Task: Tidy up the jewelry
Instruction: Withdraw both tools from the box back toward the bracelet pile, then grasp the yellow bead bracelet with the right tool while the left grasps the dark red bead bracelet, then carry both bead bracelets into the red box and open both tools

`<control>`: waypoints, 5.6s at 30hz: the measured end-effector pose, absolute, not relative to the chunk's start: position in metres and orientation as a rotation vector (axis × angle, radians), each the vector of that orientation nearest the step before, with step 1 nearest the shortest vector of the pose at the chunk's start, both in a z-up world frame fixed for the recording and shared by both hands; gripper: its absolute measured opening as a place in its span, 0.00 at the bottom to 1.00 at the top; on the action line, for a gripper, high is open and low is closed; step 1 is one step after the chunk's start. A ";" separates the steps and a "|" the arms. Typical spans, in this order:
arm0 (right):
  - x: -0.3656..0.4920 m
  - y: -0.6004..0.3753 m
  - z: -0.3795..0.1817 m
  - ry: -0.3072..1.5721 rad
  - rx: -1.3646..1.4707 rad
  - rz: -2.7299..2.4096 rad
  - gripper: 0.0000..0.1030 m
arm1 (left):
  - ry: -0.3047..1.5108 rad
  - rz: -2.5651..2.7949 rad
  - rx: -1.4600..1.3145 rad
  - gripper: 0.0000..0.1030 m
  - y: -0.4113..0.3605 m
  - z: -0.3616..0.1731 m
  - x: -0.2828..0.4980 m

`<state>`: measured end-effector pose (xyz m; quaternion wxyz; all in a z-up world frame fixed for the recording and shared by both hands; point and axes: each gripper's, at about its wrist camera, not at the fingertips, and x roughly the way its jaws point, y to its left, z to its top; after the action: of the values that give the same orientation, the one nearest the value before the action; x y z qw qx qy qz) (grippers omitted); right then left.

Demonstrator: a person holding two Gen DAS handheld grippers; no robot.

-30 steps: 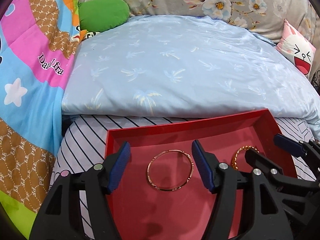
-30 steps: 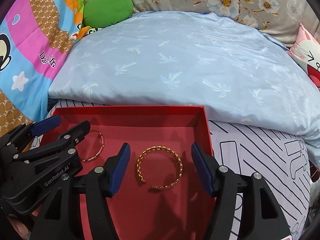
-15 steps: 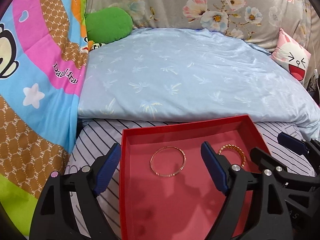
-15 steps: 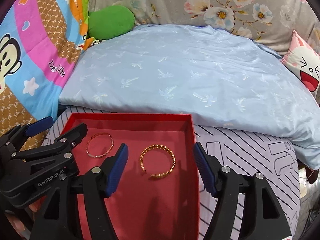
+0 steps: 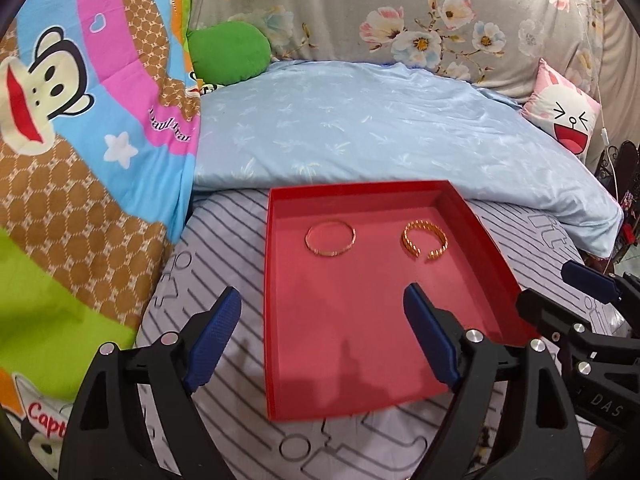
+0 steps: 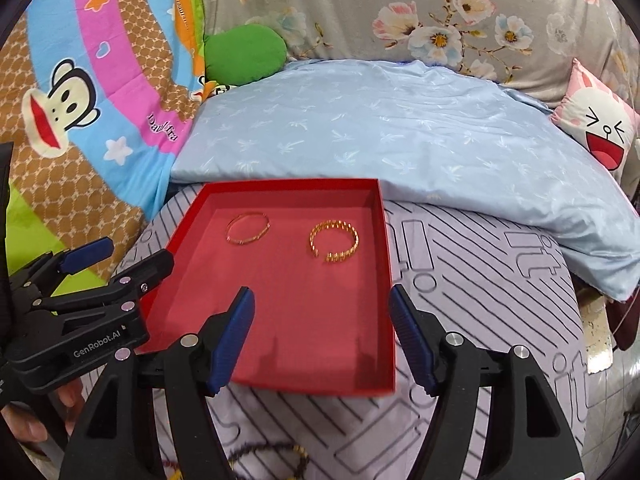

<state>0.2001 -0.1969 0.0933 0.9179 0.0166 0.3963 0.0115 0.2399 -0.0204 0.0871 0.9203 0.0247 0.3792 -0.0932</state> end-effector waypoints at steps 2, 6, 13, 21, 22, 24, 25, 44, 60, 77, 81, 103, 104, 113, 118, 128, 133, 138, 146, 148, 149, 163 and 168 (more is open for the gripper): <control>0.187 -0.197 0.093 0.814 0.031 0.023 0.65 | 0.784 -0.191 0.044 0.77 -0.017 0.087 0.227; 0.156 -0.195 0.086 0.832 0.041 0.024 0.65 | 0.794 -0.191 0.022 0.77 -0.009 0.085 0.197; 0.111 -0.196 0.069 0.868 0.046 0.006 0.65 | 0.846 -0.185 0.002 0.77 0.004 0.064 0.152; 0.077 -0.199 0.046 0.913 0.054 -0.022 0.65 | 0.905 -0.163 0.006 0.77 0.014 0.037 0.118; 0.073 -0.200 0.042 0.918 0.051 -0.028 0.65 | 0.910 -0.162 0.009 0.77 0.015 0.034 0.115; 0.067 -0.199 0.035 0.931 0.046 -0.033 0.65 | 0.923 -0.155 0.013 0.77 0.016 0.027 0.108; 0.065 -0.199 0.033 0.936 0.046 -0.034 0.65 | 0.927 -0.154 0.014 0.77 0.016 0.024 0.105; 0.048 -0.188 -0.004 1.011 0.027 -0.030 0.51 | 0.963 -0.141 0.022 0.77 0.025 0.000 0.086; 0.047 -0.197 -0.009 0.998 0.022 -0.048 0.31 | 0.990 -0.131 0.032 0.76 0.021 -0.014 0.088; 0.048 -0.206 -0.008 1.004 0.067 -0.051 0.09 | 0.963 -0.218 0.027 0.45 0.010 -0.010 0.085; 0.048 -0.205 -0.008 1.003 0.064 -0.049 0.09 | 0.963 -0.256 0.034 0.26 0.003 -0.009 0.085; 0.051 -0.187 0.070 0.838 0.082 0.055 0.09 | 0.945 -0.372 -0.029 0.07 -0.005 0.038 0.079; 0.051 -0.188 0.072 0.831 0.083 0.057 0.09 | 0.941 -0.379 -0.027 0.07 -0.005 0.042 0.078; 0.059 -0.193 0.100 0.773 0.090 0.064 0.09 | 0.899 -0.425 -0.029 0.07 -0.013 0.070 0.085; 0.075 -0.197 0.110 0.753 0.094 0.068 0.09 | 0.855 -0.452 -0.027 0.07 -0.020 0.090 0.103; 0.142 -0.202 0.129 0.721 0.085 0.074 0.09 | 0.767 -0.488 -0.004 0.07 -0.043 0.124 0.168; 0.183 -0.201 0.129 0.725 0.094 0.082 0.09 | 0.756 -0.487 -0.014 0.07 -0.051 0.124 0.211; 0.225 -0.203 0.116 0.771 0.156 0.119 0.09 | 0.785 -0.503 -0.048 0.07 -0.052 0.111 0.250; 0.282 -0.197 0.069 0.876 0.205 0.161 0.09 | 0.878 -0.477 -0.074 0.07 -0.053 0.062 0.304; 0.290 -0.199 0.056 0.902 0.201 0.144 0.09 | 0.903 -0.450 -0.070 0.07 -0.050 0.048 0.314; 0.292 -0.200 0.051 0.910 0.198 0.136 0.09 | 0.910 -0.438 -0.067 0.07 -0.048 0.044 0.317; 0.298 -0.211 0.037 0.894 0.119 0.043 0.14 | 0.902 -0.265 0.032 0.32 -0.034 0.020 0.326; 0.286 -0.209 0.046 0.868 0.105 0.044 0.18 | 0.869 -0.243 0.040 0.36 -0.031 0.028 0.318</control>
<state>0.2858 -0.2092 0.0459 0.9057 0.0510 0.4204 0.0212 0.3178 -0.0309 0.0280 0.8998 0.0192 0.4197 -0.1175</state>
